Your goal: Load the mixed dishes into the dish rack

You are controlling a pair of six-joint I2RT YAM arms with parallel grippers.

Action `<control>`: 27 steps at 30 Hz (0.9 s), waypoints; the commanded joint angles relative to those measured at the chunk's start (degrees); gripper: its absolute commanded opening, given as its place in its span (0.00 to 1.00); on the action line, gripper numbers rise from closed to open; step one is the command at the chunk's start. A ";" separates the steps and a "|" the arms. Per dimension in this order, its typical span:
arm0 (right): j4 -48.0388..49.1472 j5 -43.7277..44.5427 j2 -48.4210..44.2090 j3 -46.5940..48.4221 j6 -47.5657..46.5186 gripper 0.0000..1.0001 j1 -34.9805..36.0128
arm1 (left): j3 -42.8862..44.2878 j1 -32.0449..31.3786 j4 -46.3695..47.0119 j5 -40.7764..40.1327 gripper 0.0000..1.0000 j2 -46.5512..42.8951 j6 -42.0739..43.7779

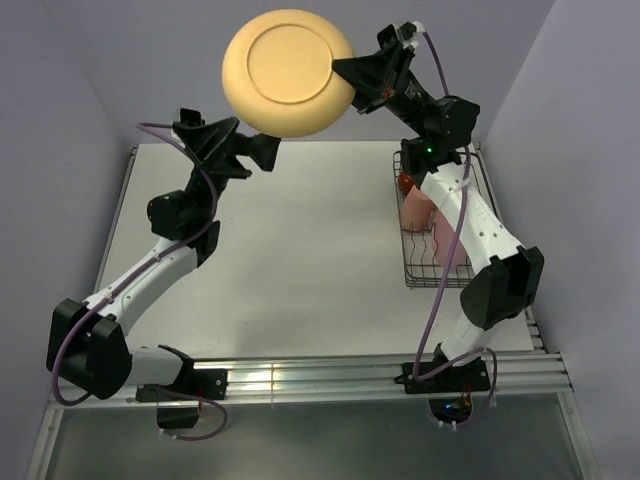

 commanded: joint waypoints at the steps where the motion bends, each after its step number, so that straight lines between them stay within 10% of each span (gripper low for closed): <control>1: -3.53 -2.80 -7.53 -5.70 -5.99 0.00 -3.64 | -5.18 -0.06 9.83 7.73 0.99 -5.51 -20.64; 5: -13.09 -6.84 -16.30 -11.68 -16.01 0.00 -9.52 | -10.28 1.25 -14.45 19.57 0.99 -12.01 -13.10; 7: -27.31 -9.48 -19.48 -12.22 -28.08 0.00 -12.43 | -8.98 3.00 -52.15 28.17 0.99 -16.93 2.89; 11: -69.89 -8.27 -23.54 -2.49 -60.35 0.00 -19.11 | -1.07 6.08 -99.31 23.84 0.99 -16.86 34.95; 14: -102.79 3.05 -22.31 9.73 -83.66 0.00 -19.30 | 6.21 6.62 -115.89 15.42 0.99 -13.09 50.96; 19: -118.59 18.18 -29.49 3.10 -95.39 0.00 -18.69 | 16.16 6.53 -123.43 3.80 0.99 -11.49 61.01; 27: -118.68 22.32 -39.97 -15.72 -98.82 0.00 -17.63 | 10.37 6.44 -116.31 8.97 0.93 -12.72 57.06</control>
